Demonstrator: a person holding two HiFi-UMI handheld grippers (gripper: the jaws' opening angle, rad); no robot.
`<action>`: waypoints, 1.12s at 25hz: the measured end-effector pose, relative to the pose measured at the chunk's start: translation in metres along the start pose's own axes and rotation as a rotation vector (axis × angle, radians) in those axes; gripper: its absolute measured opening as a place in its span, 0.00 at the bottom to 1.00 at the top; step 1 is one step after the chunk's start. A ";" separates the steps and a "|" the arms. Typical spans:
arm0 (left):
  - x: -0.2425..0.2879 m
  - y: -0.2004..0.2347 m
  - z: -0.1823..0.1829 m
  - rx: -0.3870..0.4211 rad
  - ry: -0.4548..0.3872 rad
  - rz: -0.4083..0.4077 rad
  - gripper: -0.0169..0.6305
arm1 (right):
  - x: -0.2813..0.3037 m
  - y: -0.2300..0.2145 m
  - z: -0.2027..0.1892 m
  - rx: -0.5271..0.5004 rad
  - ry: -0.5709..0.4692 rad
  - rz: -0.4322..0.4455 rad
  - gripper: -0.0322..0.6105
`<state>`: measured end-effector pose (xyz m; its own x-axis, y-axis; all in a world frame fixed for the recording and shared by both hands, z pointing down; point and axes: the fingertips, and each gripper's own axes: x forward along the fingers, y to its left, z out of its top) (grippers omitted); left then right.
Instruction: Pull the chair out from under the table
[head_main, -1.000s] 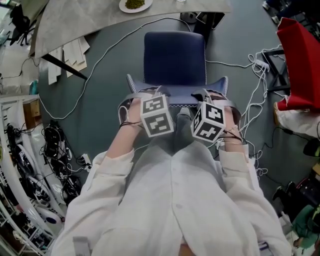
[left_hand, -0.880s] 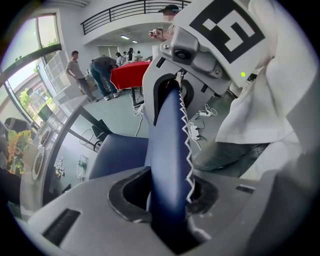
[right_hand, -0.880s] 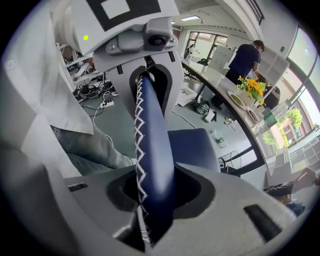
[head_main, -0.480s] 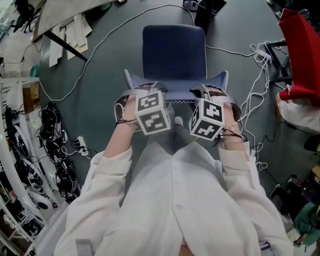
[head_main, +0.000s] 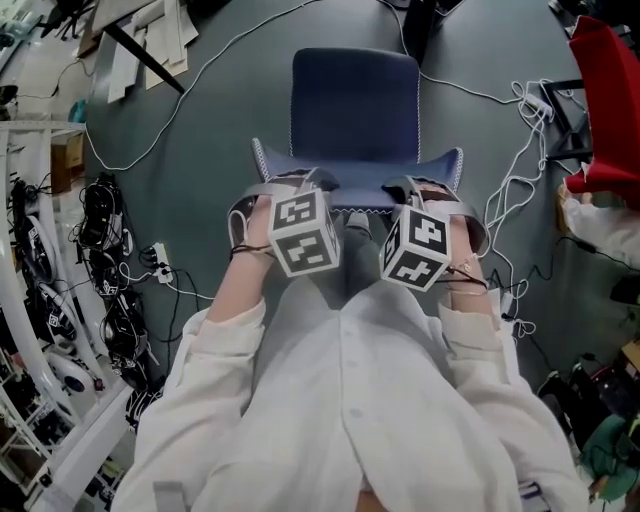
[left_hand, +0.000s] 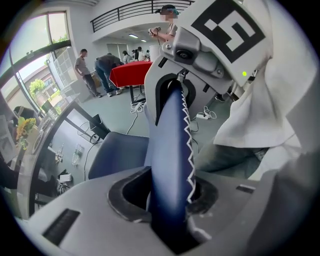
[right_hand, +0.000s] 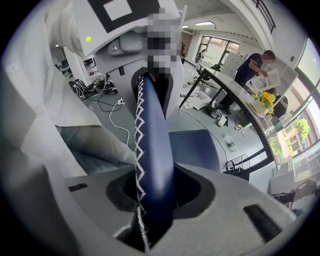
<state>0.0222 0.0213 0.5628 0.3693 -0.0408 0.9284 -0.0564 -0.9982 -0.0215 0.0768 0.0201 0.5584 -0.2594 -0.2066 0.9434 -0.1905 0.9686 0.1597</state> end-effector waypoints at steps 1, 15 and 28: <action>0.000 -0.005 -0.003 0.003 0.002 -0.003 0.23 | 0.000 0.005 0.002 0.003 0.000 0.001 0.23; -0.015 -0.071 -0.037 0.098 -0.005 -0.039 0.23 | -0.005 0.082 0.022 0.119 0.028 -0.019 0.23; -0.020 -0.154 -0.048 0.120 0.004 -0.086 0.23 | -0.019 0.166 0.018 0.152 0.050 0.027 0.23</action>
<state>-0.0212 0.1778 0.5655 0.3643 0.0446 0.9302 0.0868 -0.9961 0.0137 0.0335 0.1827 0.5615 -0.2196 -0.1696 0.9607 -0.3262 0.9409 0.0916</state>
